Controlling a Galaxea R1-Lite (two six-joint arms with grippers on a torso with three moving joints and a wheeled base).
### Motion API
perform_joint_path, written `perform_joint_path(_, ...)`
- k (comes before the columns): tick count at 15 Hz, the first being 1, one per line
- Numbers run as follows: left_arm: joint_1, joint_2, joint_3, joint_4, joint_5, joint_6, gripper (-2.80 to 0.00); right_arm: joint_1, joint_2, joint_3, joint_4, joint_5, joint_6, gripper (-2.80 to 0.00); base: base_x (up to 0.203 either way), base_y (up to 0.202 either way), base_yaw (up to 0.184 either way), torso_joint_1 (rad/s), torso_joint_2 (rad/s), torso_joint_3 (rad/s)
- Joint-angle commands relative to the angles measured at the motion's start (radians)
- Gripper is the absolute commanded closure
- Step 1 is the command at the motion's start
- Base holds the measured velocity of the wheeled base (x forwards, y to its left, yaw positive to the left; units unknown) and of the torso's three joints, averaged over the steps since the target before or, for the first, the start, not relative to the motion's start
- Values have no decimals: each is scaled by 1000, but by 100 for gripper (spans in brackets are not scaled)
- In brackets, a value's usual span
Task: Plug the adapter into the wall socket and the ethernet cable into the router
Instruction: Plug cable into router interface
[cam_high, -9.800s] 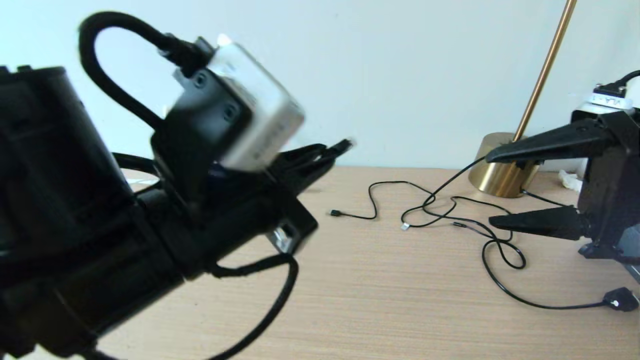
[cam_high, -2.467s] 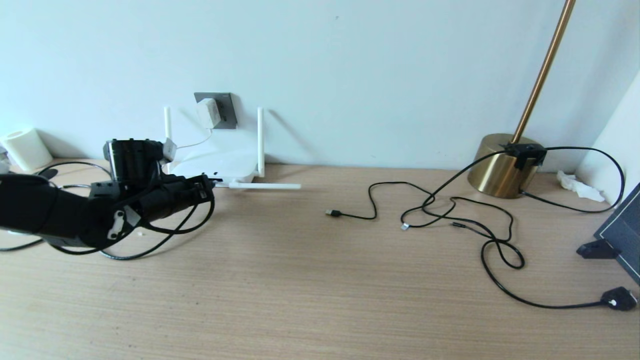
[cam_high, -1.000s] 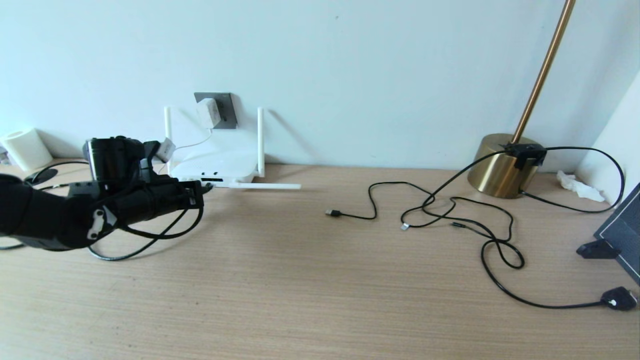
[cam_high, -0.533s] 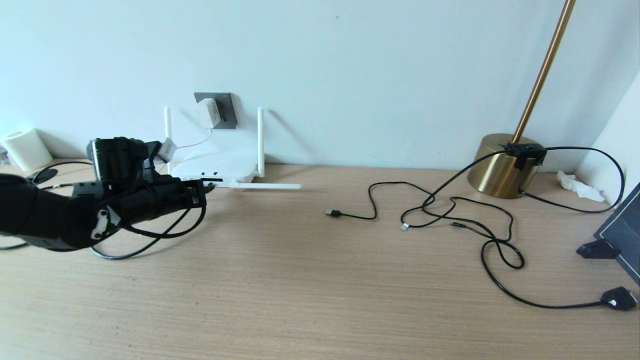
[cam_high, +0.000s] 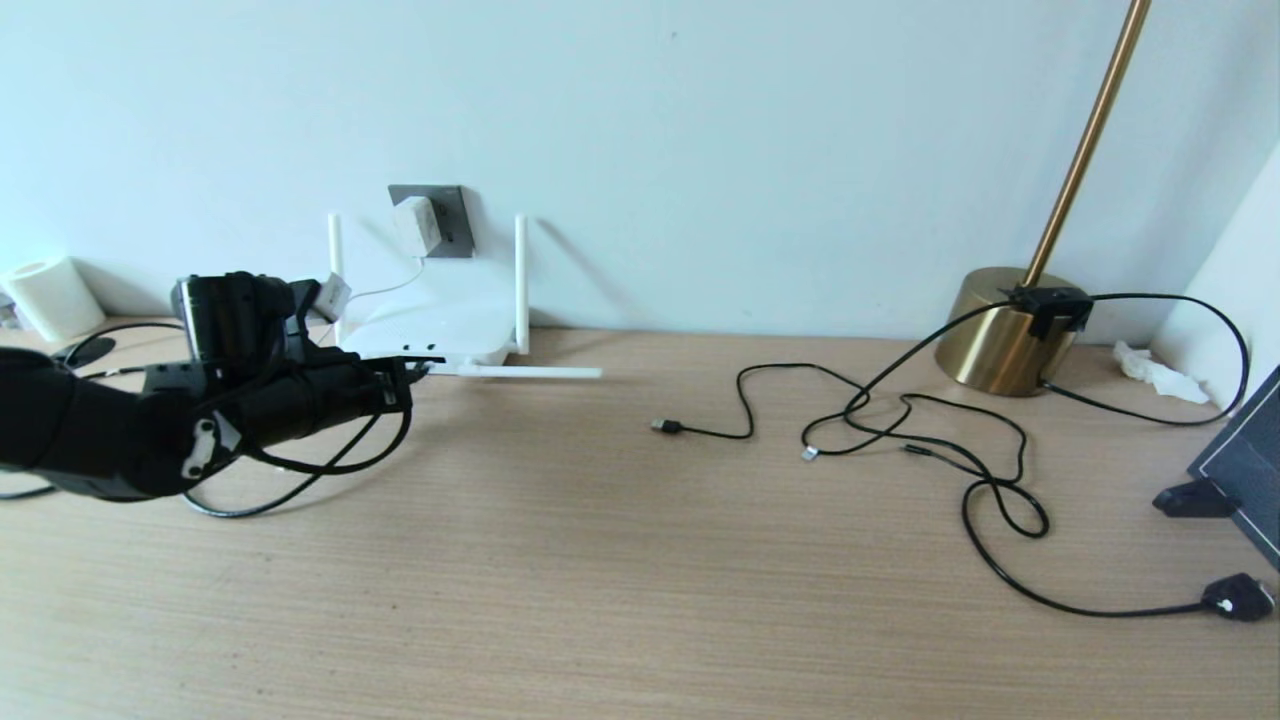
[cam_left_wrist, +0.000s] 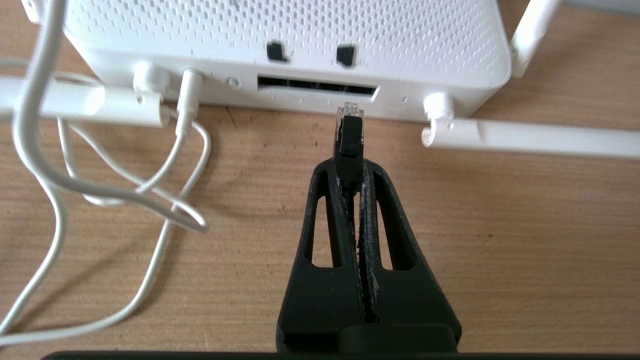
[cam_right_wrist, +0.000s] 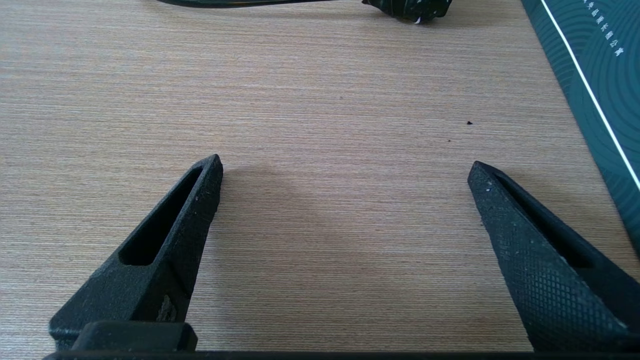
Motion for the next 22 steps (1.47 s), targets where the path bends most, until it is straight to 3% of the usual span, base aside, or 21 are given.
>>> perform_joint_path(1, 3, 2, 0, -8, -1, 1, 0, -1, 0, 8, -1, 0, 0, -280, 0, 0, 0, 0, 0, 0)
perform_joint_path(22, 9, 39, -45, -8, 2, -3, 0, -1, 0, 8, -1, 0, 1, -280, 0, 0, 0, 0, 0, 0)
